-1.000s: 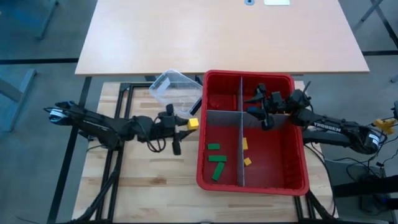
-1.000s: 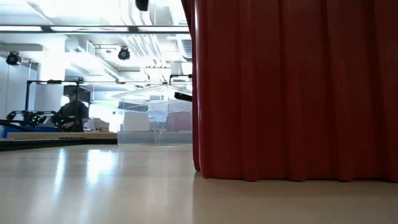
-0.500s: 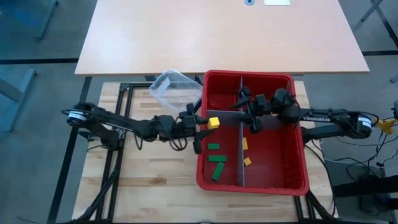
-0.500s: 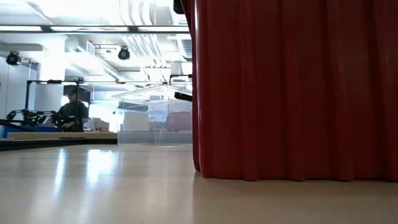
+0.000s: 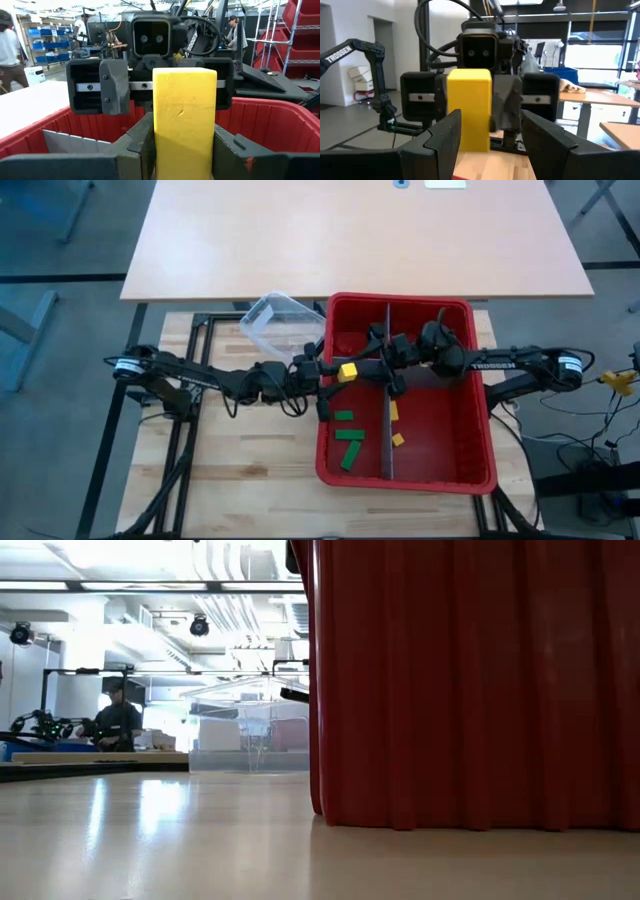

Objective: Sort blocks
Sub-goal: Put the yellow block into the bottom right of the red bin

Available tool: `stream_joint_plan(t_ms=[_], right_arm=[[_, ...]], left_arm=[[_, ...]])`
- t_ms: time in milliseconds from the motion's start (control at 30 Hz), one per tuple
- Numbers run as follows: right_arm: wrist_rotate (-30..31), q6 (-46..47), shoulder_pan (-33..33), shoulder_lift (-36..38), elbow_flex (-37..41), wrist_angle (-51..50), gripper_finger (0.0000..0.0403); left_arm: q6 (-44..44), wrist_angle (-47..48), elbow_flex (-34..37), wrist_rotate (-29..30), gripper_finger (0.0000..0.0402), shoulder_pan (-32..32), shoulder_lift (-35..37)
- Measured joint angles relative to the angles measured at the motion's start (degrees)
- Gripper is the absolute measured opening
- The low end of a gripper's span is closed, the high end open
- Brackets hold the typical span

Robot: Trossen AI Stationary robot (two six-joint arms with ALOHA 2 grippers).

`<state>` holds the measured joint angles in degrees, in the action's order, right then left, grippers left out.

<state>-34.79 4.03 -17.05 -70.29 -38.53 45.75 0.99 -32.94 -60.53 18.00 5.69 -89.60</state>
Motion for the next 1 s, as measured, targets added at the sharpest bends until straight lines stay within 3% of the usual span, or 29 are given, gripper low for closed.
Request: stream_joint_plan(t_ms=[233, 1000], right_arm=[[-2.2, -1.1, 2.6, -3.1, -3.2, 0.2, 0.0183], [-1.0, -0.6, 4.1, -5.1, -5.4, -1.6, 0.0183]], left_arm=[[-0.2, 0.4, 0.0, -0.6, 0.0108, -0.1, 0.2], [-0.2, 3.1, 0.2, 0.5, 0.0108, -0.2, 0.0]])
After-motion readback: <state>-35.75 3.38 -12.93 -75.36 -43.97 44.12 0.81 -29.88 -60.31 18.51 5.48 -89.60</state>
